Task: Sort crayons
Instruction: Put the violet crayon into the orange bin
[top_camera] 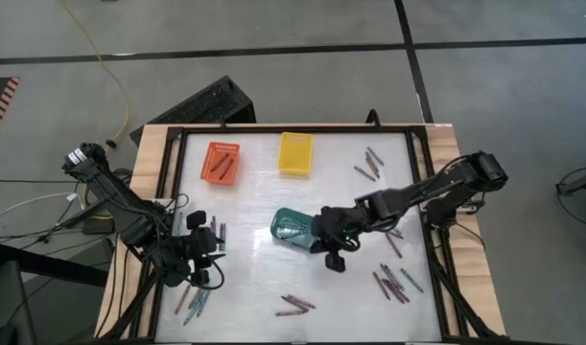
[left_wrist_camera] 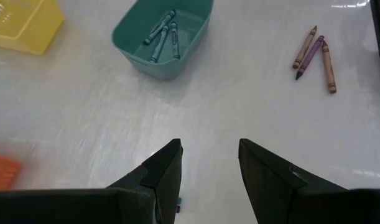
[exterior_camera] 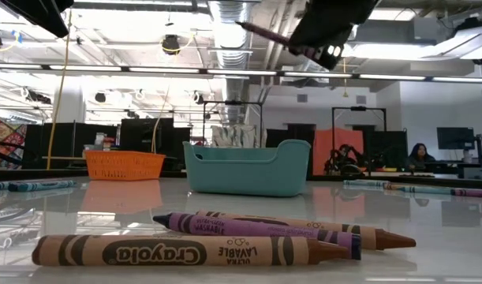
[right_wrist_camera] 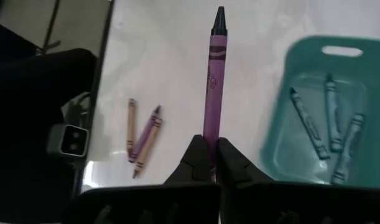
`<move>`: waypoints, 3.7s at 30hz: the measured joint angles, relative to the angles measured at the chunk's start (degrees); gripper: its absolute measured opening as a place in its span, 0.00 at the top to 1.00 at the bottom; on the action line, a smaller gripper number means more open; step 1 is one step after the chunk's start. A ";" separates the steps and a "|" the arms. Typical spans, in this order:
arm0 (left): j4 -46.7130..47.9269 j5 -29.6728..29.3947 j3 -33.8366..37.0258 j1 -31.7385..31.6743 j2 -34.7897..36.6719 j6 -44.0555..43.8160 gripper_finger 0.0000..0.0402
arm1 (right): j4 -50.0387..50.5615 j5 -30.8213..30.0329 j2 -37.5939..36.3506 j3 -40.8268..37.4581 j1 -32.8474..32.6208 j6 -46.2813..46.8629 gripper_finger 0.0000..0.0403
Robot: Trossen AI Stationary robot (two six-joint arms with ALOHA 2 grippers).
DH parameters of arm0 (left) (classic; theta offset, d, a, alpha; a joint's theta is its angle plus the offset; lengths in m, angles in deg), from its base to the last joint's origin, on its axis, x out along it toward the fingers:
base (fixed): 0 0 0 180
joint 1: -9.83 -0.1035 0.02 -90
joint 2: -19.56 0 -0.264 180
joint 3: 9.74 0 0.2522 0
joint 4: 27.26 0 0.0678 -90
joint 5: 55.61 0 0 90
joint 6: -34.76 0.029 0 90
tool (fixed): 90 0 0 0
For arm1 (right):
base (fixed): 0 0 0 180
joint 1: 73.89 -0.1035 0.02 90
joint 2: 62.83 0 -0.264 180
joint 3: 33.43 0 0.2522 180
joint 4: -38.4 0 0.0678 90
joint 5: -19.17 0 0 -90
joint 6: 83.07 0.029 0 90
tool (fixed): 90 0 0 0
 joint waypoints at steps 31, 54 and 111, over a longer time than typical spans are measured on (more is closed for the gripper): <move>-21.85 -9.36 0.02 -16.12 0.13 29.52 0.63 | -24.12 -1.42 0.78 0.00 7.27 -23.59 1.00; -47.79 14.40 0.02 -24.50 0.00 44.65 0.68 | -34.61 -1.24 0.66 0.00 6.81 -31.91 1.00; -33.49 3.35 -3.69 -26.10 1.10 46.35 1.00 | -21.34 -22.24 0.63 0.02 6.94 -26.66 0.63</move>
